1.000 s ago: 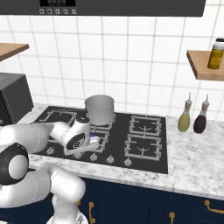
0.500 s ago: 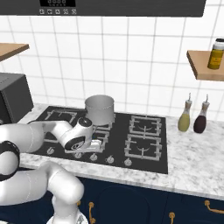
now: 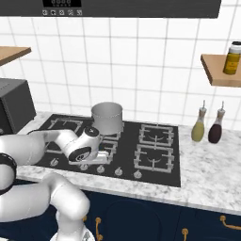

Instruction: Turn off the front center burner of the stove.

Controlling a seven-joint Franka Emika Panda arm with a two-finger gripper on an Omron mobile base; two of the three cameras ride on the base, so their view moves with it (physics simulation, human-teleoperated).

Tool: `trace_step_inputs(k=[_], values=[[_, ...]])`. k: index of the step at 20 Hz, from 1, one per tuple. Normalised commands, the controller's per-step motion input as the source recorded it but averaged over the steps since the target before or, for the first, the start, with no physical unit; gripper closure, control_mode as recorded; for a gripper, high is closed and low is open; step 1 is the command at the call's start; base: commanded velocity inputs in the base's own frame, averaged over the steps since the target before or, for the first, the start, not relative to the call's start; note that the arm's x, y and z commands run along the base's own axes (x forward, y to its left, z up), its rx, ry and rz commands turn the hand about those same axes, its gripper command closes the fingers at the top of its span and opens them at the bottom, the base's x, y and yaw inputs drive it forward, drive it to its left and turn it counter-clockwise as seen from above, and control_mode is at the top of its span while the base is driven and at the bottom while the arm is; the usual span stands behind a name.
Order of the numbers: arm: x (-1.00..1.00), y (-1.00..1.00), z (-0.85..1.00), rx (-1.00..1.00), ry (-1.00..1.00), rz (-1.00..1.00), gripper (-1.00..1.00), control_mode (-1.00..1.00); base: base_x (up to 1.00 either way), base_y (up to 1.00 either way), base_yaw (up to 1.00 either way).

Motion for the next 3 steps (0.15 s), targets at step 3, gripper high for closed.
trace_step_inputs(k=[3], values=[[0.0,0.0,0.0,0.0,0.0,0.0,1.0,-1.0,0.0,0.0,0.0]])
